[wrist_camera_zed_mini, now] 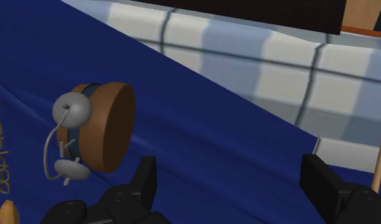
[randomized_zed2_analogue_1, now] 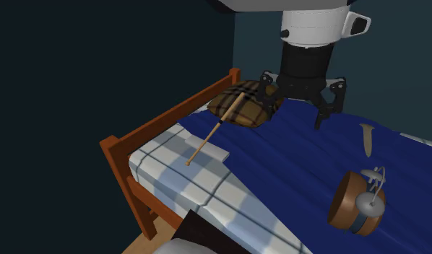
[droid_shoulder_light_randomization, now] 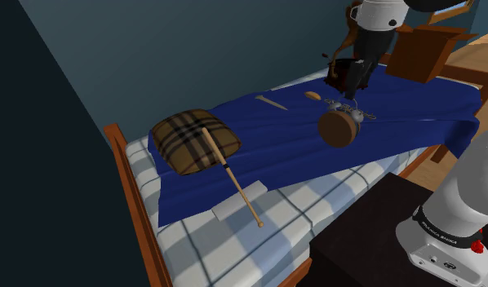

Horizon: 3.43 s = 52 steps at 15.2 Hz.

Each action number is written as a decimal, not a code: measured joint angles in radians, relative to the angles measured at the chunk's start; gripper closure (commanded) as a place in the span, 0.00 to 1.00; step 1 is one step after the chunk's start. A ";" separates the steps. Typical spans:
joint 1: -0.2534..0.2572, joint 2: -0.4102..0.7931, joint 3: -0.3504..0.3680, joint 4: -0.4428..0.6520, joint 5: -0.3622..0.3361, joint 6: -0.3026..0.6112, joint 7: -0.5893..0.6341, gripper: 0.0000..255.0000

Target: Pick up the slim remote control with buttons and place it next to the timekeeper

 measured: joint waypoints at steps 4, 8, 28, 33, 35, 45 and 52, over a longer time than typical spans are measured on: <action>0.023 0.056 -0.001 -0.006 0.002 0.059 -0.044 0.00; 0.066 0.177 0.002 -0.011 0.007 0.181 -0.124 0.00; 0.251 0.800 0.091 0.143 0.013 0.624 -0.517 0.00; 0.288 0.949 0.130 0.201 -0.012 0.705 -0.594 0.00; 0.303 0.999 0.145 0.227 -0.024 0.724 -0.625 0.00; 0.342 1.165 0.154 0.277 -0.078 0.829 -0.644 0.00; 0.342 1.173 0.151 0.276 -0.080 0.839 -0.644 0.00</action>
